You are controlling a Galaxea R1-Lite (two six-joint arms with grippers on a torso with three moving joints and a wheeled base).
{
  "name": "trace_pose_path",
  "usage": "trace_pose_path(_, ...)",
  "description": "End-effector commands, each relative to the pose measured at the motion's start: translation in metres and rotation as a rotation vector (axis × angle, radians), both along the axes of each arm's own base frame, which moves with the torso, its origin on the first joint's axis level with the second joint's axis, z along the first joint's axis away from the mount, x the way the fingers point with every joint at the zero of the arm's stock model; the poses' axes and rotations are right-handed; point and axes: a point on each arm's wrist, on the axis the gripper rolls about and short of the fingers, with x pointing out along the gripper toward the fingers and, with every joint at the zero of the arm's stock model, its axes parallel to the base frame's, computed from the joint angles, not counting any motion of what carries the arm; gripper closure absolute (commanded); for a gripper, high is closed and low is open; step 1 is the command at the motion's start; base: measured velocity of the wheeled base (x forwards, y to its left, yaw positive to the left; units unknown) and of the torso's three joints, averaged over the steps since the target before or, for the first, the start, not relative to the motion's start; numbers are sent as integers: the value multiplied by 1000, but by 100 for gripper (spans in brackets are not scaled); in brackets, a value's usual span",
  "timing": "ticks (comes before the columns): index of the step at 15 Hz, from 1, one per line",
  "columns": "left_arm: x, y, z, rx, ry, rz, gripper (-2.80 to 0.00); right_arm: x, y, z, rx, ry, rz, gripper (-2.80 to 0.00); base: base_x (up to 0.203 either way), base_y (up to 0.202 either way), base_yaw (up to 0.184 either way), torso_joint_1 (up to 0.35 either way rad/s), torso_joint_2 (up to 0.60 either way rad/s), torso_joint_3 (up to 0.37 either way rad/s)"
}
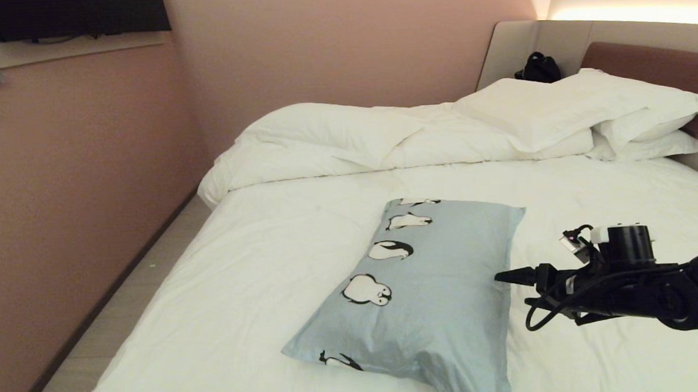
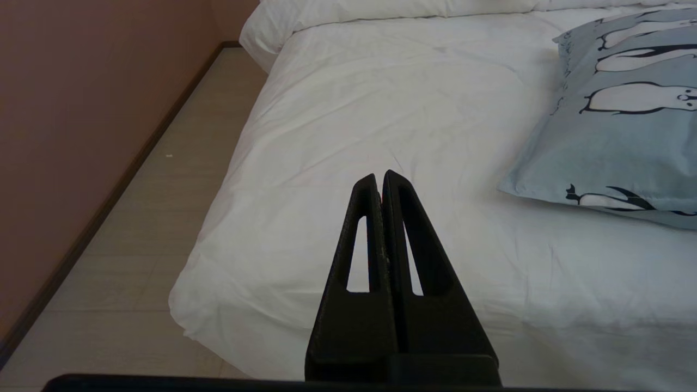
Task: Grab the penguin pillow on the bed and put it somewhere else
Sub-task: Pick up the pillow
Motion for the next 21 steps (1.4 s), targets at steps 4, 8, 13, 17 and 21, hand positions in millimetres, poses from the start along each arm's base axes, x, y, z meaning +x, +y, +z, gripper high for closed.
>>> trace_pose_path(4,0,0,0,0,-1,1,0,16,6,0,46,55,-18,-280,0,0,0,0,0,0)
trace_pose_path(8,0,0,0,0,-1,1,0,22,11,7,47,129,-9,-280,0,0,0,0,0,0)
trace_pose_path(13,0,0,0,0,-1,1,0,24,37,-1,-7,220,17,-280,0,0,0,0,0,0)
trace_pose_path(17,0,0,0,0,-1,1,0,24,47,-4,-39,224,15,-280,0,0,0,0,0,0)
trace_pose_path(21,0,0,0,0,-1,1,0,36,49,-4,-36,210,-4,-280,0,0,0,0,0,0)
